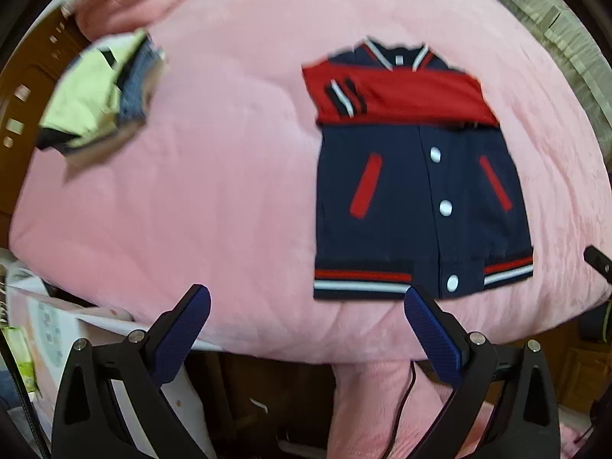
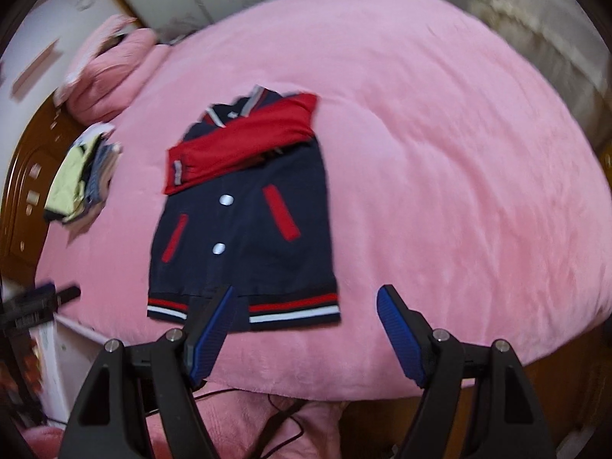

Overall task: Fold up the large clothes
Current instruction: 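Move both tools toward the striped hem of the jacket, then grasp the striped hem with both tools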

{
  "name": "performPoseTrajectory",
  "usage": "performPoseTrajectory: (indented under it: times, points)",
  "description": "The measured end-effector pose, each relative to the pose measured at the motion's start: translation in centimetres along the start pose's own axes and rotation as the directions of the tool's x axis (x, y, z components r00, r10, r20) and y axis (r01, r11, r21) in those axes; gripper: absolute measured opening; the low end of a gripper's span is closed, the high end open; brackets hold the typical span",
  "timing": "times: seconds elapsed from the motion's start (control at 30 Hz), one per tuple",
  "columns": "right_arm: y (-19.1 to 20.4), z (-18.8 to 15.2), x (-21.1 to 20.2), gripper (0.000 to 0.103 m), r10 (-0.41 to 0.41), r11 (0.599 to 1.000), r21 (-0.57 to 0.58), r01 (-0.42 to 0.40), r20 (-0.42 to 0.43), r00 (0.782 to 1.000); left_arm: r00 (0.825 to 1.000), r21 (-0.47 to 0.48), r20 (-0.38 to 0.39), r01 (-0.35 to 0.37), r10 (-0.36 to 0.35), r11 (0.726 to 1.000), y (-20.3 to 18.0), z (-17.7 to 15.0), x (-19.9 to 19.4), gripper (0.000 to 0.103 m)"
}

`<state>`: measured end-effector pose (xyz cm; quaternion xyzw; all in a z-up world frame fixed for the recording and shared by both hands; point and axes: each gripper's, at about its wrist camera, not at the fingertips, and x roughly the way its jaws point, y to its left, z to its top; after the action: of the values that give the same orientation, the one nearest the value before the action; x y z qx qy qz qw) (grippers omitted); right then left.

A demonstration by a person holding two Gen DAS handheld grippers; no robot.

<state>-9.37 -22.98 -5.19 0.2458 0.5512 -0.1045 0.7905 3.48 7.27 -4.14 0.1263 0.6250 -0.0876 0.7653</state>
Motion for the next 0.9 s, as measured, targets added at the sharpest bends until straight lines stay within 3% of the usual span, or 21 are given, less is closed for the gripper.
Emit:
performPoseTrajectory:
  times: [0.1,0.23,0.43,0.6,0.73,0.8,0.9]
  points:
    - [-1.1,0.1,2.0,0.076,0.002,0.997,0.076,0.004,-0.077,0.997,0.995,0.004,-0.099,0.029,-0.028,1.0,0.6,0.3,3.3,0.1]
    - [-1.7,-0.3,5.3,0.076,0.041,0.989,0.146,-0.017,-0.164,0.986,0.983,0.011,-0.158,0.095,-0.092,0.995,1.4,0.6,7.3,0.1]
    - [-2.0,-1.1,9.7,0.075,0.033,0.984,0.177,0.016,-0.271,0.962,0.934,-0.075,-0.306,0.171,-0.185,0.982,3.0,0.8,13.5,0.1]
    - [-1.6,-2.1,12.0,0.071,-0.044,0.992,0.097,0.08,-0.332,0.942,0.921,-0.06,-0.334,0.193,-0.202,0.979,2.8,0.3,15.8,0.1]
    - [-1.3,-2.2,12.7,0.065,-0.069,0.992,0.075,0.099,-0.33,0.941,0.896,-0.087,-0.358,0.247,-0.262,0.965,2.5,0.0,17.2,0.1]
    - [-1.2,-2.1,12.7,0.059,-0.063,0.993,0.073,0.091,-0.32,0.945,0.882,-0.114,-0.353,0.292,-0.313,0.95,2.4,0.1,17.7,0.094]
    - [-0.5,-1.6,12.9,0.041,-0.041,0.997,0.054,0.06,-0.314,0.949,0.862,-0.141,-0.361,0.327,-0.356,0.934,1.9,0.3,18.5,0.077]
